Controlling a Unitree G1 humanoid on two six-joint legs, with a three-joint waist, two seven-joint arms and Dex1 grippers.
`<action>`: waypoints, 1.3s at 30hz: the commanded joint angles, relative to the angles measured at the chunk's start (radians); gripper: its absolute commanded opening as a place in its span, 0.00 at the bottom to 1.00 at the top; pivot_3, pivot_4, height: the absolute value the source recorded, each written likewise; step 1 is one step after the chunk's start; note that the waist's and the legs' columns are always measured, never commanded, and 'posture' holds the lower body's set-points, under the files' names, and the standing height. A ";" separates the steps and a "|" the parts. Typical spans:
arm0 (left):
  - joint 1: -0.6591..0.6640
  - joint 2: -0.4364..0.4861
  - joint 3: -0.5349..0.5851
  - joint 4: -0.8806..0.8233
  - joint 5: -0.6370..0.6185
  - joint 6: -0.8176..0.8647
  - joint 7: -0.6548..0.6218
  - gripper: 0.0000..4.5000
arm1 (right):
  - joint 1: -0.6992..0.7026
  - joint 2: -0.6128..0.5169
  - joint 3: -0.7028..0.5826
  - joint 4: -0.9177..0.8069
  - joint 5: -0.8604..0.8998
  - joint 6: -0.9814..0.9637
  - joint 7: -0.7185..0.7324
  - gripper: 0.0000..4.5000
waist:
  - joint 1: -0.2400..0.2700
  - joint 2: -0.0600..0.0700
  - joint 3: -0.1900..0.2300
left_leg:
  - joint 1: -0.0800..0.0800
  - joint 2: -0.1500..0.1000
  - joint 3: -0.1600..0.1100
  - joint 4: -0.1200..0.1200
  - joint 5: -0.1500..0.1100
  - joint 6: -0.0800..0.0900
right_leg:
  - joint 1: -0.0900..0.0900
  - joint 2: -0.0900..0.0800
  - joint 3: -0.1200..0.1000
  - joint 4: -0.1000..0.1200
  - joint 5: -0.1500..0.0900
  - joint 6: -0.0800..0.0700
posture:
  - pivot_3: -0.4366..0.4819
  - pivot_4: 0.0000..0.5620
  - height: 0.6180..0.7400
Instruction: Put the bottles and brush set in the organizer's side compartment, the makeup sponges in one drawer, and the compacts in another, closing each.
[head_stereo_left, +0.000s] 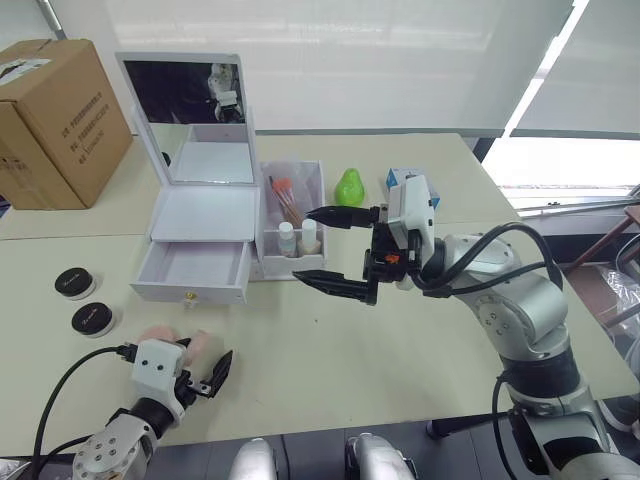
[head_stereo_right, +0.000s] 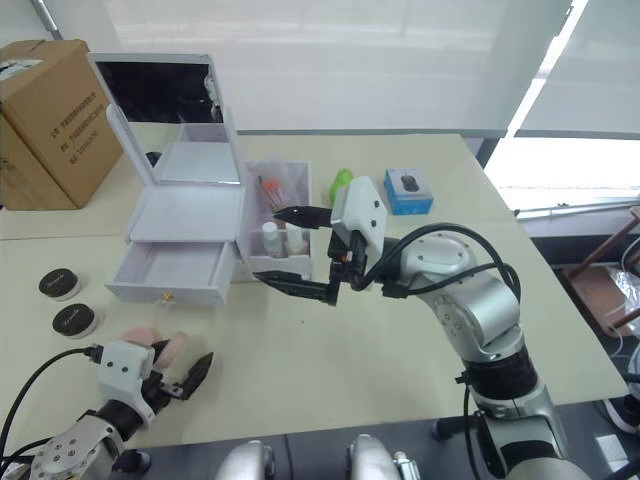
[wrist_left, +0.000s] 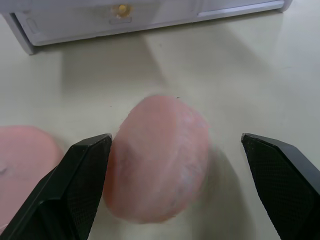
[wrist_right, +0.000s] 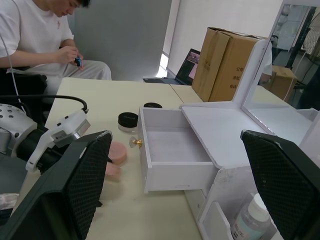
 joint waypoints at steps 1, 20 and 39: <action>0.009 -0.003 -0.007 -0.006 -0.007 -0.012 -0.007 0.99 | -0.022 0.010 -0.007 -0.024 0.003 -0.018 0.008 1.00 | -0.001 0.000 0.000 | 0.000 0.000 0.000 0.000 0.000 0.000 | 0.000 0.000 0.000 0.000 0.000 0.000 | 0.48 0.27 0.91; -0.024 0.005 0.023 -0.079 -0.058 -0.034 -0.002 0.99 | 0.020 0.038 -0.036 0.026 0.014 -0.066 0.081 1.00 | -0.002 0.000 0.000 | 0.000 0.000 0.000 0.000 0.000 0.000 | 0.000 0.000 0.000 0.000 0.000 0.000 | 0.48 0.27 0.91; -0.059 -0.033 0.018 -0.040 -0.084 -0.027 0.003 0.99 | 0.185 0.194 0.007 0.134 -0.078 -0.401 0.135 1.00 | -0.004 0.001 0.000 | 0.000 0.000 -0.001 0.000 0.000 0.000 | 0.001 0.001 0.000 0.000 0.000 0.000 | 0.48 0.27 0.91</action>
